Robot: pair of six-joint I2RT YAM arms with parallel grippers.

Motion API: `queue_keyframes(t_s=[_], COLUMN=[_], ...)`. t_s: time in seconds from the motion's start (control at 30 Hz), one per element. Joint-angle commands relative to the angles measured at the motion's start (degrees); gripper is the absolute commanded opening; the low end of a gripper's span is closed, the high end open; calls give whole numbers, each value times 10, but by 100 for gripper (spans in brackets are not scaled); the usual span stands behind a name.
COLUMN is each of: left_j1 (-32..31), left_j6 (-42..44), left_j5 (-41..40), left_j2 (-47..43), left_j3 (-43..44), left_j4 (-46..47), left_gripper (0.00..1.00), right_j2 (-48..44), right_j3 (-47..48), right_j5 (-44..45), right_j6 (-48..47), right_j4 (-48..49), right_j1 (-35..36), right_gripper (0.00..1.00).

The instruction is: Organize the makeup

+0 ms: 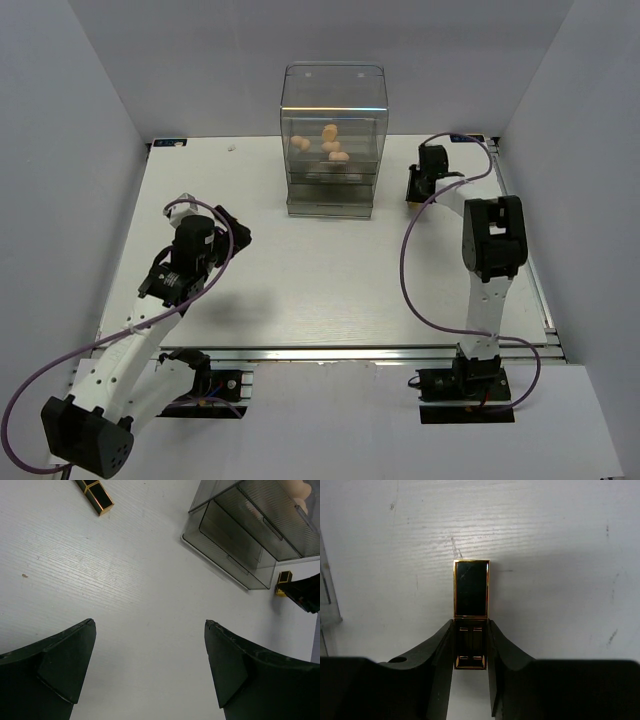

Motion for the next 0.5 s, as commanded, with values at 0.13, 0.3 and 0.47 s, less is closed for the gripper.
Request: queue_keyframes(t_s=[0.13,0.3,0.47], left_j1=[3,7,14], left_j6=[-14,-10,-6], left_j5=[-2,8,29], left_j2=[-7,11,25], left_j3=[-12,-11,-12], left_j4=[13,28,40], left_gripper=[98,98,98], right_j2=[-226,-369,-462], right_j3=[-139,-296,-331], right_j5=[-168,-312,-512], right_j6=[-49,-213,-391], right_j4=[104,175,56], right_j1=[-48,-53,-53], right_gripper=[0,0,0])
